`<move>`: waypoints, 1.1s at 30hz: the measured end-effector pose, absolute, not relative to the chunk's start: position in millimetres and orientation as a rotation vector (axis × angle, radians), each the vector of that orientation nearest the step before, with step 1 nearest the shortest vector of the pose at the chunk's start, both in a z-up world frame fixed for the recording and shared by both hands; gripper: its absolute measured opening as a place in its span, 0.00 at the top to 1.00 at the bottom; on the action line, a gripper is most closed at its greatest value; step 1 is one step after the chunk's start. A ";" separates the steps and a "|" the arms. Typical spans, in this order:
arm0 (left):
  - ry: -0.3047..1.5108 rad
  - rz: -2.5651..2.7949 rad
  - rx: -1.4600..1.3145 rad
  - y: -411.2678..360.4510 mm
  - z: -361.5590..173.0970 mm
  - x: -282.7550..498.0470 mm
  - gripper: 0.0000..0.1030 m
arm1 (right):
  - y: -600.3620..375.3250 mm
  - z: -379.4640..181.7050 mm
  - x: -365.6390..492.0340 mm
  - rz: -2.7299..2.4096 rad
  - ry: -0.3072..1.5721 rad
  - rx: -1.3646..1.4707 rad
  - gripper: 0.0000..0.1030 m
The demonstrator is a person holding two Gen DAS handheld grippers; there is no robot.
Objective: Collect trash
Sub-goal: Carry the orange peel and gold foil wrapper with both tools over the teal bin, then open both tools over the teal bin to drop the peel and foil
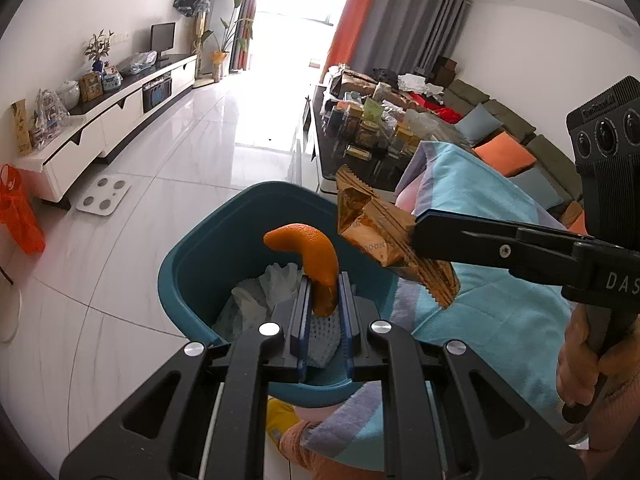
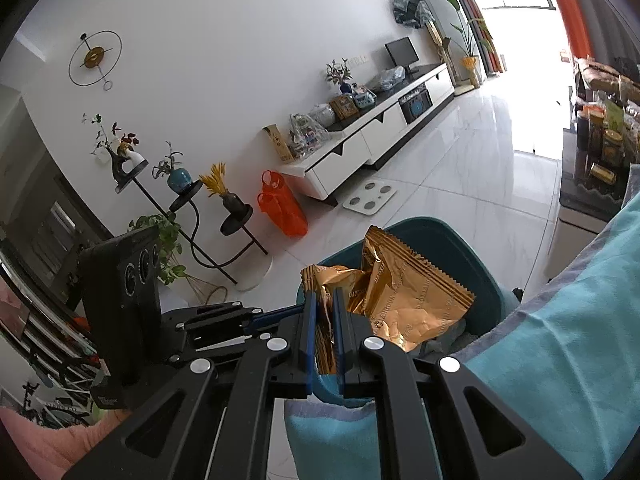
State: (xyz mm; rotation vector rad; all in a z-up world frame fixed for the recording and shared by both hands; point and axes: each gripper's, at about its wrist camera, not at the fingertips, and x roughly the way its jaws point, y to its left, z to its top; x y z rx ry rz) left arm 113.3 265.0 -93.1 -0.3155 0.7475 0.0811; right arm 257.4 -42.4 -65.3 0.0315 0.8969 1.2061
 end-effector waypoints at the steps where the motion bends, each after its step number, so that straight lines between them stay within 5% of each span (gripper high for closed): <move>1: 0.752 0.085 -0.318 266.4 -95.2 114.9 0.87 | -40.3 -67.3 258.6 1.205 0.905 0.032 0.93; 24: 0.787 0.134 -0.384 282.0 -127.4 135.3 0.87 | -27.1 -88.2 269.6 1.135 1.008 0.066 0.91; 33: 0.723 0.097 -0.345 260.5 -105.0 124.3 0.69 | -53.7 -72.9 256.5 1.133 0.947 0.066 0.80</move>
